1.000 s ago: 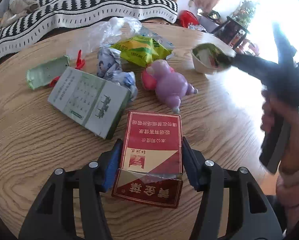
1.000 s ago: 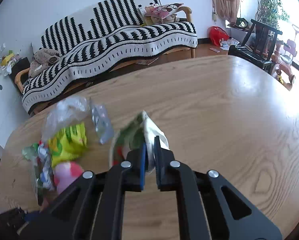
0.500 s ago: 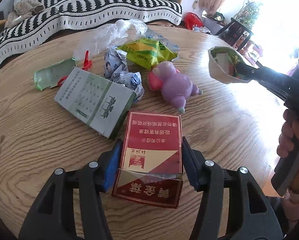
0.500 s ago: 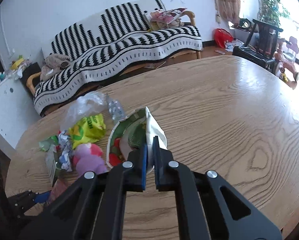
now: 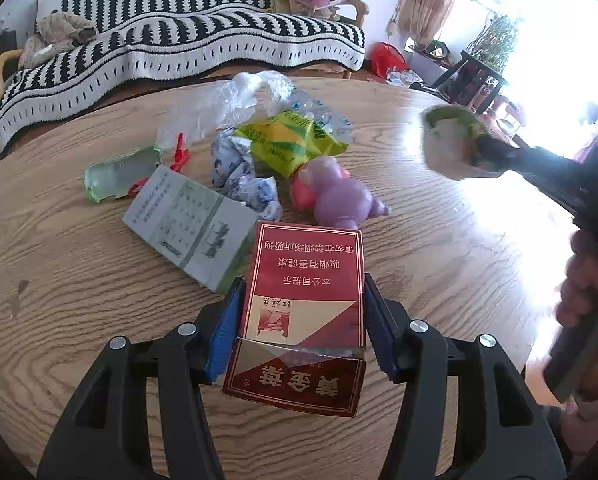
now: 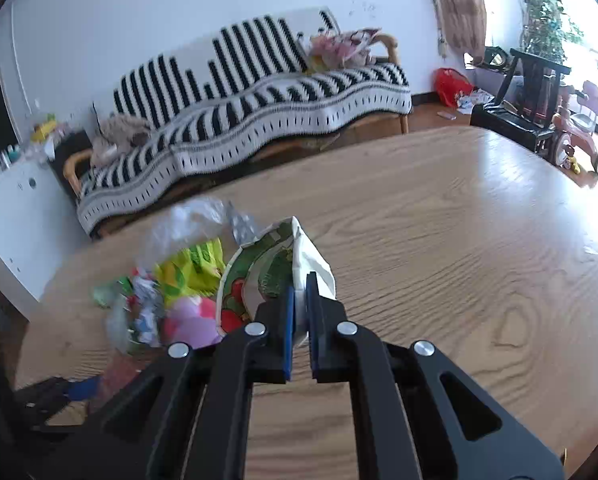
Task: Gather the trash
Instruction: 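Carry the red box and paper cup to the bin and release both, then move both open tools back over the remaining trash on the table, then grasp the white-and-green paper box with left tool while right grasps the pink toy, then carry the paper box and pink toy over the black bin and open both tools, then move both open tools back over the table toward the green tray and blister pack, then grasp the green plastic tray with left tool while right grasps the blister pack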
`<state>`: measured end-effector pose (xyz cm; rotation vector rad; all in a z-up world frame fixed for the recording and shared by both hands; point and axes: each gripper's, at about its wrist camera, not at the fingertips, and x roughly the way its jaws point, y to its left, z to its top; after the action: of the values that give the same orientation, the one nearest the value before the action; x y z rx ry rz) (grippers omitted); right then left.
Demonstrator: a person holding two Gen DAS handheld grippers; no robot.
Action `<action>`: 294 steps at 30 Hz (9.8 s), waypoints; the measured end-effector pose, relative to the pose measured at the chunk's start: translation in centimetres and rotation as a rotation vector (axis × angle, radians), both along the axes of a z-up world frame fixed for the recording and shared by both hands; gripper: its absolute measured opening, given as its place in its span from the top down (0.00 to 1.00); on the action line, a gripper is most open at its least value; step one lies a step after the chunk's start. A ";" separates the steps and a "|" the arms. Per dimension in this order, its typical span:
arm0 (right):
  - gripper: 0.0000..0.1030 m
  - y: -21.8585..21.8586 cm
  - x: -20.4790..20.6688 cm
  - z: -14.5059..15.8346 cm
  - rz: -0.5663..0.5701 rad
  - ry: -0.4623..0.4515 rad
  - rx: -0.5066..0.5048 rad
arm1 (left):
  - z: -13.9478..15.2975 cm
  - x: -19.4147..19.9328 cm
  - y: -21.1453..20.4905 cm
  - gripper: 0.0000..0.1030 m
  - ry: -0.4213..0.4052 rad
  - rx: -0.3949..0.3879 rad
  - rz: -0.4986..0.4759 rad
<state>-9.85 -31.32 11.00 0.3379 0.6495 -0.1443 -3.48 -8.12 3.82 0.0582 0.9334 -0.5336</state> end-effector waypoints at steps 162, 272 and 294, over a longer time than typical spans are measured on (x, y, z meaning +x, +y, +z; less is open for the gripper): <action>0.54 4.0 3.6 -2.4 0.128 0.031 0.053 | 2.5 3.0 3.7 0.47 -0.140 0.043 0.238; 0.06 5.4 21.9 -6.2 0.332 0.324 -0.278 | -1.6 19.3 13.0 0.06 0.047 0.330 0.175; 0.05 4.8 32.1 -12.0 0.470 0.527 -0.239 | -3.7 23.9 9.1 0.05 0.058 0.282 -0.137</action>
<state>22.21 -26.56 -0.96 -0.0977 1.2019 0.1458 20.39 0.94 0.07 0.3651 1.0617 -0.5293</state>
